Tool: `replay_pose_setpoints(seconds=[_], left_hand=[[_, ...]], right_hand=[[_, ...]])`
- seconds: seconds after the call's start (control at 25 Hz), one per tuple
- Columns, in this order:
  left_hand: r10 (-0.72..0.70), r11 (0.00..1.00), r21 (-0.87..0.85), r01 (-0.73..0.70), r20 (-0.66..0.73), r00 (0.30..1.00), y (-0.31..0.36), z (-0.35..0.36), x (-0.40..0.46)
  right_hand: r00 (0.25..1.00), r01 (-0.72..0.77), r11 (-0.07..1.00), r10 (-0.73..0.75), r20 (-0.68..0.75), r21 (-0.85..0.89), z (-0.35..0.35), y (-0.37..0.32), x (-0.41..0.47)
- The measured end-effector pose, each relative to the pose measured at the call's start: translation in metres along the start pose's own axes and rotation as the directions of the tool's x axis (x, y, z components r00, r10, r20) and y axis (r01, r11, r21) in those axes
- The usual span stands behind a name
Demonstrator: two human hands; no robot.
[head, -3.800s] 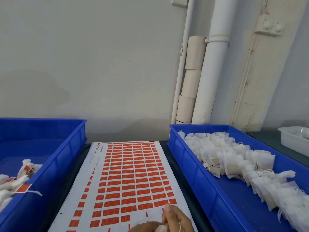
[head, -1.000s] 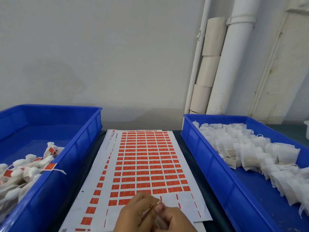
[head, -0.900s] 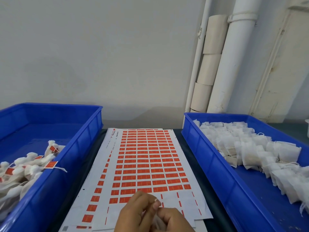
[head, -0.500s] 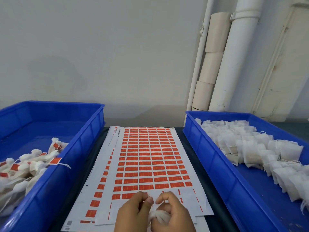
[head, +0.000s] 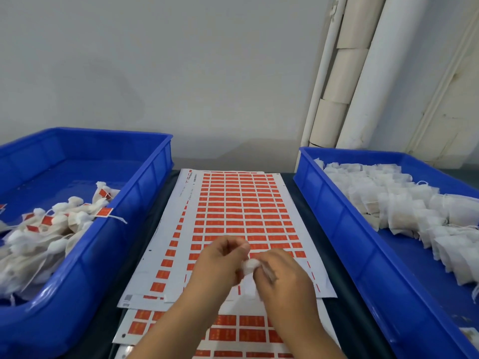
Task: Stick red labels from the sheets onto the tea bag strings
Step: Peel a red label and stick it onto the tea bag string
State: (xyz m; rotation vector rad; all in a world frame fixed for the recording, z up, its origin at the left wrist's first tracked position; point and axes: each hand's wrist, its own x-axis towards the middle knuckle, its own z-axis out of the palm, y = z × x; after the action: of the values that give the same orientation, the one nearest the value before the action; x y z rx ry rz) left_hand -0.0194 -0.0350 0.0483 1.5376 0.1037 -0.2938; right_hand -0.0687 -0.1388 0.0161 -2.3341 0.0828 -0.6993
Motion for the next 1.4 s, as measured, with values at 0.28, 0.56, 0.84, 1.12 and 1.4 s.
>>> replay_pose_setpoints(seconds=[0.28,0.56,0.84,1.12,1.4], left_hand=[[0.130,0.978,-0.199,-0.056,0.384,0.914,-0.002,-0.021,-0.006],[0.396,0.745,0.426,-0.513,0.336,0.855,-0.009,-0.021,-0.010],[0.470,0.493,0.649,-0.580,0.363,0.805,-0.017,-0.026,-0.007],[0.354,0.428,0.723,-0.543,0.419,0.837,-0.015,-0.034,-0.004],[0.511,0.282,0.839,-0.466,0.280,0.813,0.000,-0.046,0.009]], right_hand=[[0.603,-0.766,0.002,0.349,0.717,0.643,-0.019,0.003,0.013],[0.578,-0.810,0.088,0.289,0.763,0.579,-0.025,0.005,0.010],[0.585,-0.811,0.305,0.389,0.712,0.500,-0.022,0.006,0.010],[0.573,-0.819,0.320,0.426,0.700,0.476,-0.021,0.008,0.010],[0.563,-0.826,0.220,0.376,0.736,0.519,-0.027,0.019,0.005]])
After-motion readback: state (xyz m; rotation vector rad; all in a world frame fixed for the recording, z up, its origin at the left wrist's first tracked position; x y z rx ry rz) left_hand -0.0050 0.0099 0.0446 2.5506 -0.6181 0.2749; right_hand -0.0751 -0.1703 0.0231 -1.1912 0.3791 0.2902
